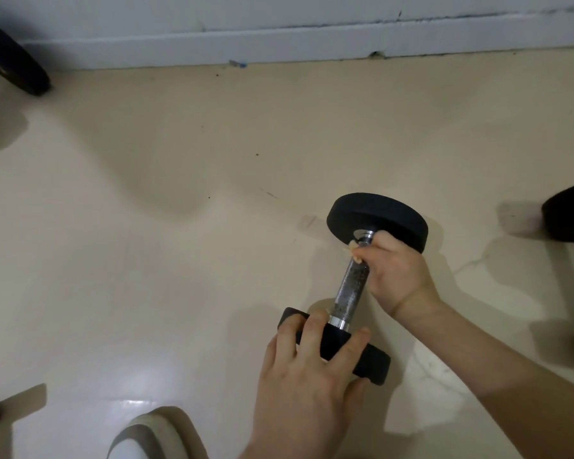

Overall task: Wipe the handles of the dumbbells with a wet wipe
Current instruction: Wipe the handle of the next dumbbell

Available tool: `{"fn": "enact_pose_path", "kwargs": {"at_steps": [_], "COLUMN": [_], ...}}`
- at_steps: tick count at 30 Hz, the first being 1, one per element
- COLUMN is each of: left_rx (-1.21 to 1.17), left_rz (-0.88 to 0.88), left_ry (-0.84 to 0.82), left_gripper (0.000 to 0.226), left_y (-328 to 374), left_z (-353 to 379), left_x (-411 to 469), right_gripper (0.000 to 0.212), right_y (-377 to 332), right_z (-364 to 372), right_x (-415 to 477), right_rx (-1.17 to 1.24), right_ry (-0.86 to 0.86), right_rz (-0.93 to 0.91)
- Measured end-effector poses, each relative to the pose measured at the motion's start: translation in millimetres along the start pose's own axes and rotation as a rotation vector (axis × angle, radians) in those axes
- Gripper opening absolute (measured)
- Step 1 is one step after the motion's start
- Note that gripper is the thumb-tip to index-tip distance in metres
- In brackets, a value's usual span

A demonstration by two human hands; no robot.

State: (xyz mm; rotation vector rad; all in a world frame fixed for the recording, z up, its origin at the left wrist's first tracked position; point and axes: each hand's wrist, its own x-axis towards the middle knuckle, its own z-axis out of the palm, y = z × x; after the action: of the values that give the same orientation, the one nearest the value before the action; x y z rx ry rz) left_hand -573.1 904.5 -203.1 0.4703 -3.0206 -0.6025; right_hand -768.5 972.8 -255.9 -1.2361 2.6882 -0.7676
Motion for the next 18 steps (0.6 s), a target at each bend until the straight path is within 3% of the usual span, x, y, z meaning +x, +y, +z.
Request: {"fn": "enact_pose_path", "kwargs": {"at_steps": [4,5,9,11,14,18], "left_rx": [-0.061,-0.066,-0.094,-0.162,-0.247,-0.258], "left_rz": [0.039,0.048,0.123,0.144,0.107,0.135], "left_ry": [0.064,0.08,0.124,0.108,0.068,0.041], "left_gripper": [0.053,0.052,0.049,0.051,0.053,0.047], "left_y": [-4,-5,-9,-17,-24,-22], "left_z": [1,1,3,3,1,1], "left_x": [1,2,5,8,12,10], "right_gripper": [0.032,0.033,0.02,0.014,0.025,0.027], "right_y": [-13,-8,1,-5,-9,3], "right_z": [-9,-11,0,8,-8,-13], "right_x": [-38,-31,1,-20,-36,-3], "right_rx": [0.052,0.029,0.004,-0.004,0.012,-0.036], "right_ry": [-0.309,-0.31,-0.006,-0.097,-0.337,-0.108], "right_rz": [-0.161,-0.177,0.028,0.094,-0.149,-0.003]}}
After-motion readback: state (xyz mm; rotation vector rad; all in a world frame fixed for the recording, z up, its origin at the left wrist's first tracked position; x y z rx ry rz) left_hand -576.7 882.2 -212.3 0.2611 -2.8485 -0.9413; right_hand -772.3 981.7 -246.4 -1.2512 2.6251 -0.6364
